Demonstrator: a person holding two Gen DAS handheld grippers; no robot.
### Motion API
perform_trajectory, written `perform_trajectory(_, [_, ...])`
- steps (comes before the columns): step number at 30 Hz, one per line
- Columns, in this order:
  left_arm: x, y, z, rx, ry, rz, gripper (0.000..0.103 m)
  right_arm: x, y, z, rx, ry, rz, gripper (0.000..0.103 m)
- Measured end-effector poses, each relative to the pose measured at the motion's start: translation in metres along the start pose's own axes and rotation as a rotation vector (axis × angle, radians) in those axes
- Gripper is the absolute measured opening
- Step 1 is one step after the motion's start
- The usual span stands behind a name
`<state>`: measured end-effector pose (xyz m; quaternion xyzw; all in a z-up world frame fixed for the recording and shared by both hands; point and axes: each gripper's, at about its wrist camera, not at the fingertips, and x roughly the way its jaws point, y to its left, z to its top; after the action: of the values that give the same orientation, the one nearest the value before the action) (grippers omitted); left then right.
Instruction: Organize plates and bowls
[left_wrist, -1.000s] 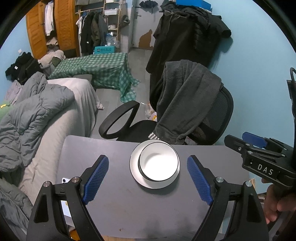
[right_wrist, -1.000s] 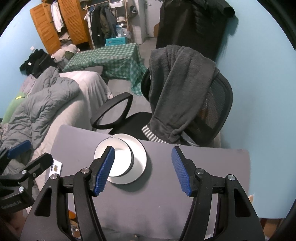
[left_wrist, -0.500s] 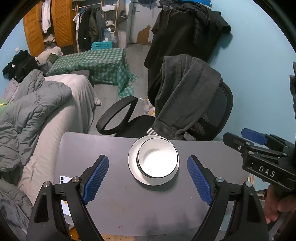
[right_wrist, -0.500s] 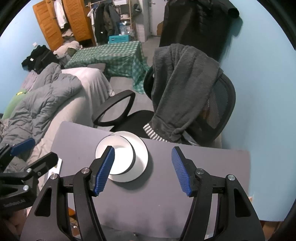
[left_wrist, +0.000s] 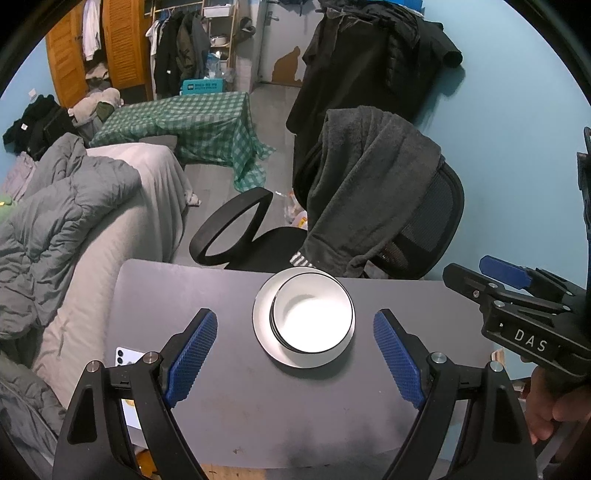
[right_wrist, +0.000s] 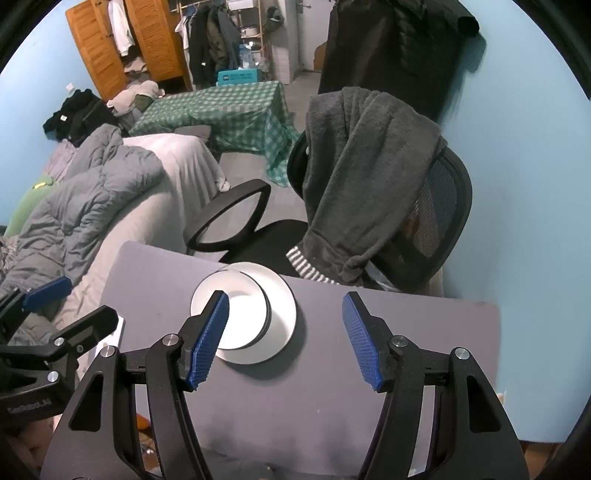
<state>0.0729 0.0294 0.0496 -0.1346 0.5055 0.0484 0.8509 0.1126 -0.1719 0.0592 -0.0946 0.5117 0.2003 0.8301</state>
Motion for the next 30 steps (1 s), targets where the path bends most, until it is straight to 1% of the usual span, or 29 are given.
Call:
perform_trajectory(19, [-0.001, 0.000, -0.002, -0.008, 0.002, 0.006, 0.088, 0.000, -0.002, 0.001, -0.001, 0.002, 0.002, 0.063])
perform_trajectory(30, [-0.003, -0.001, -0.010, -0.010, -0.008, 0.008, 0.088, 0.001, -0.003, -0.001, 0.001, 0.004, -0.001, 0.063])
